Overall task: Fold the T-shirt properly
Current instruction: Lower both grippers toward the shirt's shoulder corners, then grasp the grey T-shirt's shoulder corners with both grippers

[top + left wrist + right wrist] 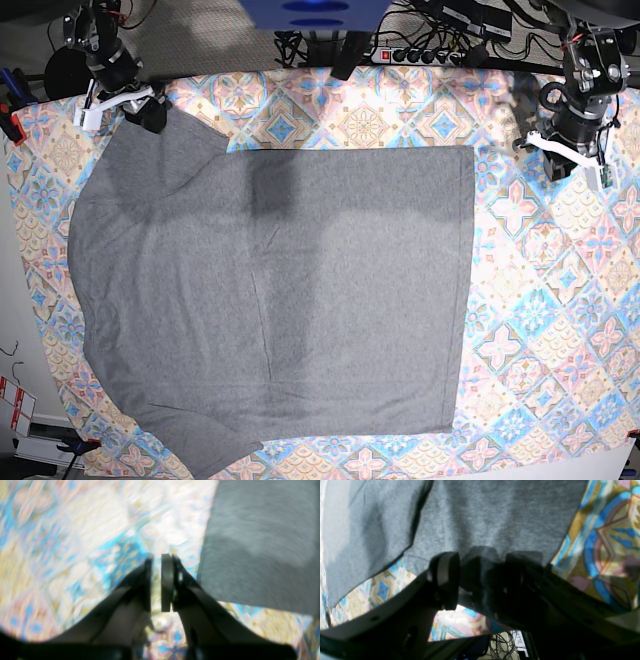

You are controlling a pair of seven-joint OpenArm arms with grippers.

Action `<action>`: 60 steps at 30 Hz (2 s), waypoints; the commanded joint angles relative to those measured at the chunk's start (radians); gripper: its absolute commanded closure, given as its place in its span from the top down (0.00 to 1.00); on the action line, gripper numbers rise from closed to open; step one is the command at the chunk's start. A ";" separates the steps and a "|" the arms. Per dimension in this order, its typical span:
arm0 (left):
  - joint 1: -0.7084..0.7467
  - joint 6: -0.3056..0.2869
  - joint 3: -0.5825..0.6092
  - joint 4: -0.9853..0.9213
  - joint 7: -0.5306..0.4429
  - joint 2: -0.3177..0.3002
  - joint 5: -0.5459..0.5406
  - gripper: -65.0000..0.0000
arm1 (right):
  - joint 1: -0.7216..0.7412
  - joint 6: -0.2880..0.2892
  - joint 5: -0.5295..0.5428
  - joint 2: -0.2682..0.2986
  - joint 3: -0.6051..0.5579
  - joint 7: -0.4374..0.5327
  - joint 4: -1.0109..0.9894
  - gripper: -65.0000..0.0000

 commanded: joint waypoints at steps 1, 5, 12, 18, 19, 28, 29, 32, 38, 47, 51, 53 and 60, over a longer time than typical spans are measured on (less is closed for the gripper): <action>0.001 -0.023 -0.006 -0.003 -0.013 -0.018 -0.006 0.10 | -0.013 -0.007 -0.019 0.002 -0.024 -0.056 0.000 0.44; -0.035 -0.116 -0.007 -0.078 -0.012 -0.017 -0.006 0.10 | -0.013 -0.007 -0.019 0.002 -0.033 -0.056 0.000 0.44; -0.177 -0.302 -0.012 -0.320 0.140 -0.040 -0.009 0.10 | -0.015 -0.007 -0.020 0.002 -0.034 -0.055 0.000 0.44; -0.285 -0.415 -0.004 -0.446 0.188 -0.041 -0.001 0.11 | -0.018 -0.007 -0.020 0.002 -0.034 -0.056 0.000 0.44; -0.302 -0.435 0.001 -0.468 0.202 -0.041 -0.001 0.11 | -0.020 -0.007 -0.020 0.002 -0.034 -0.056 0.000 0.44; -0.380 -0.487 0.139 -0.544 0.243 -0.027 -0.006 0.11 | -0.038 -0.007 -0.020 0.004 -0.031 -0.052 0.001 0.44; -0.381 -0.487 0.165 -0.544 0.243 -0.026 -0.006 0.11 | -0.038 -0.007 -0.020 0.004 -0.031 -0.052 0.001 0.44; -0.383 -0.487 0.194 -0.544 0.241 -0.006 -0.007 0.11 | -0.038 -0.007 -0.020 0.004 -0.034 -0.055 0.001 0.44; -0.375 -0.487 0.192 -0.544 0.234 0.014 -0.001 0.10 | -0.040 -0.007 -0.020 0.005 -0.034 -0.058 0.001 0.44; -0.380 -0.487 0.194 -0.546 0.234 -0.018 -0.001 0.10 | -0.040 -0.007 -0.065 0.018 -0.037 -0.058 0.017 0.44; -0.378 -0.487 0.197 -0.546 0.234 -0.004 -0.001 0.10 | -0.035 -0.006 -0.074 0.021 -0.083 -0.058 0.055 0.44; -0.375 -0.487 0.197 -0.546 0.234 -0.001 -0.001 0.10 | -0.032 -0.006 -0.076 0.021 -0.100 -0.058 0.061 0.44; -0.377 -0.487 0.197 -0.546 0.234 0.000 0.000 0.09 | 0.000 -0.006 -0.077 0.021 -0.103 -0.058 0.055 0.43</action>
